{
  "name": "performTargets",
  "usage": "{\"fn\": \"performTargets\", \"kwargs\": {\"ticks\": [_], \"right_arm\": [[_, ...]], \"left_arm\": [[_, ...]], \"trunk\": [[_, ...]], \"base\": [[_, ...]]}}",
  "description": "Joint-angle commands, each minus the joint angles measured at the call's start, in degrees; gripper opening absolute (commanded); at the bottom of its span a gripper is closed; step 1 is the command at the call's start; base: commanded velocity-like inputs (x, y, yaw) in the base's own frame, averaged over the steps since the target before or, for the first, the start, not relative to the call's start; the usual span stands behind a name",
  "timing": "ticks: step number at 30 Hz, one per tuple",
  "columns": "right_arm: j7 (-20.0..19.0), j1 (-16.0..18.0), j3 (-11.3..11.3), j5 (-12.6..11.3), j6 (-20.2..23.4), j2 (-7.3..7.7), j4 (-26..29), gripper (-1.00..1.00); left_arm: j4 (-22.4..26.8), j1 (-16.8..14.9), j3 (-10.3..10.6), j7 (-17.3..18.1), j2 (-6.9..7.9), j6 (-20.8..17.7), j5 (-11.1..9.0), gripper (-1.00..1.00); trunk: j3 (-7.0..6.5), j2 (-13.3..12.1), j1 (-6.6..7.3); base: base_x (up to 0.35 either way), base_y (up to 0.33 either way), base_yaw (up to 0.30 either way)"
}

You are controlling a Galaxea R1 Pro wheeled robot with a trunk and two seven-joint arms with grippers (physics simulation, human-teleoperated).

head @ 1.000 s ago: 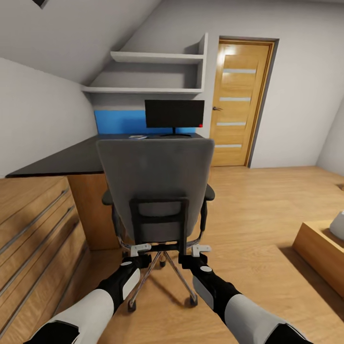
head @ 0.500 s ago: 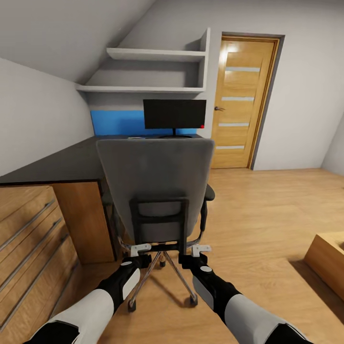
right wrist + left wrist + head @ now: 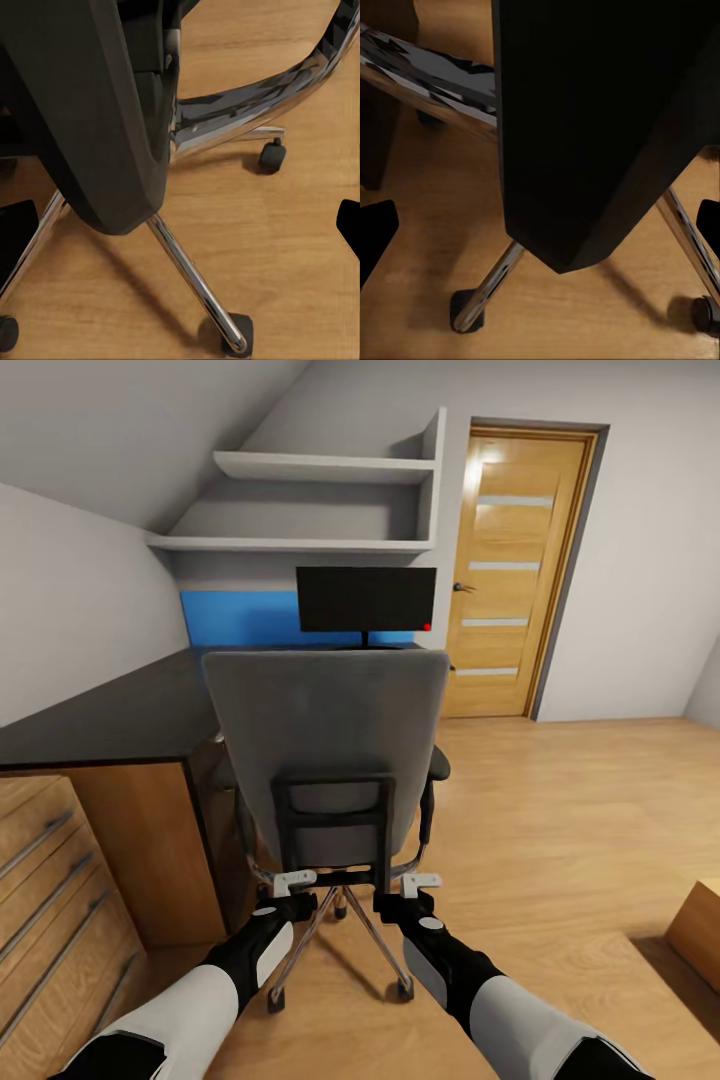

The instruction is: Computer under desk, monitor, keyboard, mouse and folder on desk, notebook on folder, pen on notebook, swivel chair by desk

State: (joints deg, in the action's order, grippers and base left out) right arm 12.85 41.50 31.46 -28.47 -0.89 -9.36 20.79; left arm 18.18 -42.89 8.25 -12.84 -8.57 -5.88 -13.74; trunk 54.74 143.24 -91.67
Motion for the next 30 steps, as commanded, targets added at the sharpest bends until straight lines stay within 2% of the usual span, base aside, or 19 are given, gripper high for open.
{"fn": "performTargets", "kwargs": {"ticks": [1,16,20,30], "right_arm": [[0.42,0.07,0.36,-0.31,-0.12,0.04,0.05,1.0],[0.42,0.07,0.36,-0.29,-0.33,0.04,-0.04,1.0],[0.49,0.07,0.36,-0.31,-2.4,0.04,-0.39,1.0],[0.51,0.07,0.36,-0.28,-2.8,0.04,-0.48,1.0]], "left_arm": [[0.1,0.0,0.45,-0.43,0.05,-0.31,-0.58,1.0],[0.01,0.0,0.38,-0.56,0.13,-0.47,-0.58,1.0],[0.01,0.0,0.36,-0.57,0.13,-0.47,-0.58,1.0],[0.01,0.0,0.43,-0.52,0.08,-0.47,-0.58,1.0]], "trunk": [[0.05,0.01,-0.03],[0.05,0.01,-0.03],[0.05,0.01,-0.03],[0.05,0.01,-0.03]], "base": [[0.322,0.0,0.0],[0.322,0.0,0.0],[0.322,0.0,-0.105],[0.322,0.0,-0.045]]}}
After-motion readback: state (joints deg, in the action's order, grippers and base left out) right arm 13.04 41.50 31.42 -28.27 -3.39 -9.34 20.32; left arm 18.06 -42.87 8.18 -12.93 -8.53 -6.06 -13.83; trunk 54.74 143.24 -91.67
